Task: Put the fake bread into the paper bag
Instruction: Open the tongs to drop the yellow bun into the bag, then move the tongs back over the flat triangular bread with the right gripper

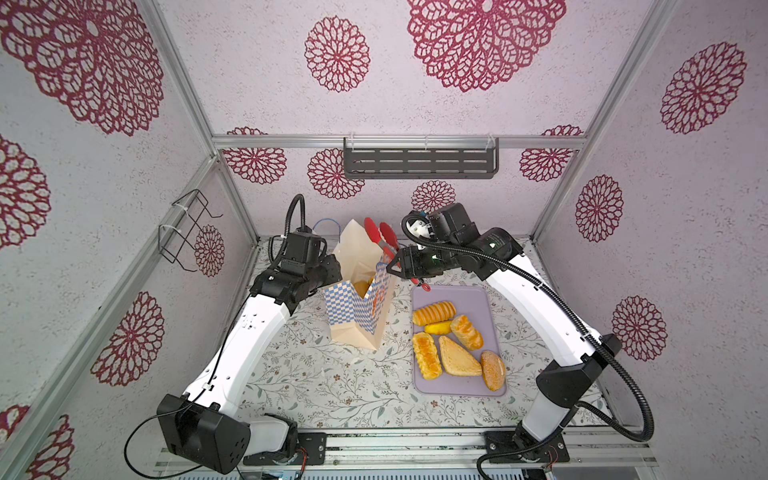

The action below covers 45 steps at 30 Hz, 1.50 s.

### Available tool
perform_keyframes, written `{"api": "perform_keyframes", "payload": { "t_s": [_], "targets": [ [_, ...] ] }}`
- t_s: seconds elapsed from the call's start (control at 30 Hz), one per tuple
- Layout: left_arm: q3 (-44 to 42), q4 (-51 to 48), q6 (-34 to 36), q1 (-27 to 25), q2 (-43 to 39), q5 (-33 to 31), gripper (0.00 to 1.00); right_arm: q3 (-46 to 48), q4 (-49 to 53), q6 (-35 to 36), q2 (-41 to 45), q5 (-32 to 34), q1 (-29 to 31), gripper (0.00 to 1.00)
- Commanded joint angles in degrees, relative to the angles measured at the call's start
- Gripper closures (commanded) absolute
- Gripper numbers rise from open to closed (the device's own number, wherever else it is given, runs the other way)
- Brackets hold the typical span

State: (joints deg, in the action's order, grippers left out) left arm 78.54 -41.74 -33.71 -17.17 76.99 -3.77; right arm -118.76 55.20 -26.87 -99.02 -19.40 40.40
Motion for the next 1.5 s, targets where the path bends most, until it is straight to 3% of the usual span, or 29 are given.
{"api": "perform_keyframes", "payload": {
  "t_s": [0.0, 0.3, 0.7, 1.47],
  "targets": [
    [-0.17, -0.57, 0.66, 0.38, -0.44, -0.92, 0.50, -2.62, -0.64, 1.47, 3.51, 1.72, -1.27, 0.49],
    [0.46, -1.52, 1.21, 0.38, -1.44, -1.63, 0.46, 1.15, 2.23, 2.75, 11.25, 4.09, -8.05, 0.50],
    [0.45, -1.78, 2.64, 0.37, -1.50, -1.47, 0.41, 26.29, 4.81, 4.98, 28.20, 4.47, -21.06, 0.49],
    [-2.24, 0.84, 1.64, 0.38, -2.28, -0.09, 0.38, 51.22, 9.52, 6.11, 37.52, 6.19, -23.70, 0.47]
  ]
}}
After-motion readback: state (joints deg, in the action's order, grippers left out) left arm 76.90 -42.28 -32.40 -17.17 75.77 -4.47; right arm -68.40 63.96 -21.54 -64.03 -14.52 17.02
